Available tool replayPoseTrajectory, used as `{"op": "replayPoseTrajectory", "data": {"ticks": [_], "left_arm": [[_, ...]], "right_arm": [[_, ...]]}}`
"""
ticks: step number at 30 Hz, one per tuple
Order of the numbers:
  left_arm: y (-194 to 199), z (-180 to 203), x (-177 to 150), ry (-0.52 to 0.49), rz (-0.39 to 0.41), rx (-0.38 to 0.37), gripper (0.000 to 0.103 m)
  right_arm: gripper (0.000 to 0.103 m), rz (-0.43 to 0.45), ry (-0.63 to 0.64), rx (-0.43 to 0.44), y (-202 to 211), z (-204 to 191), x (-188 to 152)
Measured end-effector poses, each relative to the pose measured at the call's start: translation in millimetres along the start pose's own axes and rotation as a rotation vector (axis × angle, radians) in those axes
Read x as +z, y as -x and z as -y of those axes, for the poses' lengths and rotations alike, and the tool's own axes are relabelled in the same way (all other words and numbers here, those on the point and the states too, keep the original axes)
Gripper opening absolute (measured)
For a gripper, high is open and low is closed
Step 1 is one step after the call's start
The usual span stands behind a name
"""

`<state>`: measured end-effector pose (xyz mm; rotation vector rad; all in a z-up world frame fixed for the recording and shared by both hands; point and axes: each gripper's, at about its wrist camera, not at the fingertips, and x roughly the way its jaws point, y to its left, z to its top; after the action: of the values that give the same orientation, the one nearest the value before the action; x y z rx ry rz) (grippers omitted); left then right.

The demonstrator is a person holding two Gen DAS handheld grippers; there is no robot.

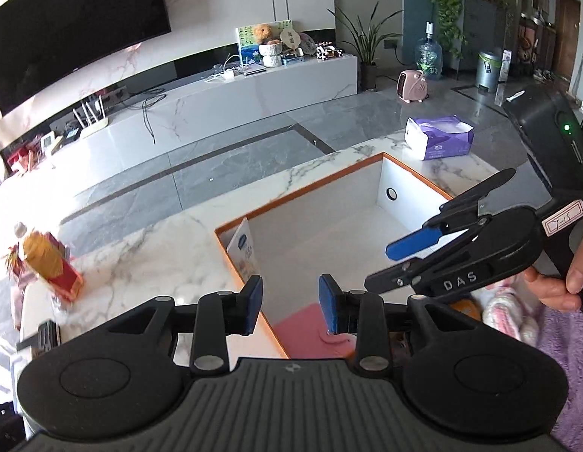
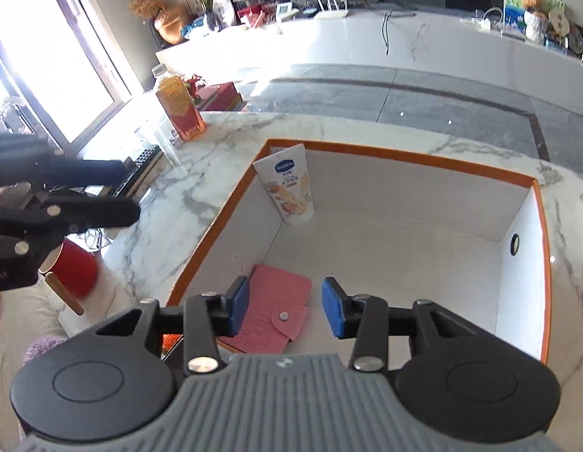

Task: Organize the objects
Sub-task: 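Grasp the dark grey box with the left gripper while the right grasps the photo-card box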

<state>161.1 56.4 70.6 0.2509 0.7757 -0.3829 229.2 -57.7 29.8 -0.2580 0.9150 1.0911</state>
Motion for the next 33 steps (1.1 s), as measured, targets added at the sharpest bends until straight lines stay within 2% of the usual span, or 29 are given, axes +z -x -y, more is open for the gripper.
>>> {"op": "replayPoseTrajectory", "data": {"ticks": [2,4,7,10,14,16,24,33], "left_arm": [[11,1,-18,0.059,-0.008,-0.005,0.042],[17,-1,-36,0.135,0.002,-0.013,0.048],[21,-8,-63,0.269,0.004,-0.029,0.049],[15,-7,-93,0.372,-0.002,-0.031,0.050],[1,-12,-118,0.461,-0.017,-0.001,0.057],[-5,-15,-132,0.521,-0.036,-0.013,0.058],[-35,-19,-154,0.617,-0.106,0.014,0.068],[-61,-26,-162,0.670,-0.186,-0.044,0.069]], "right_arm": [[0.050,0.040,-0.014,0.010,18,-5,-14],[0.050,0.045,-0.040,0.016,26,-9,-28],[0.050,0.055,-0.078,0.031,37,-15,-56],[0.050,0.056,-0.072,0.008,29,-24,-82],[0.051,0.023,-0.064,-0.033,10,-33,-112],[0.053,0.008,-0.057,-0.050,0,-38,-123],[0.059,-0.034,0.050,-0.149,-26,-51,-142],[0.061,-0.042,0.125,-0.173,-41,-55,-135]]}}
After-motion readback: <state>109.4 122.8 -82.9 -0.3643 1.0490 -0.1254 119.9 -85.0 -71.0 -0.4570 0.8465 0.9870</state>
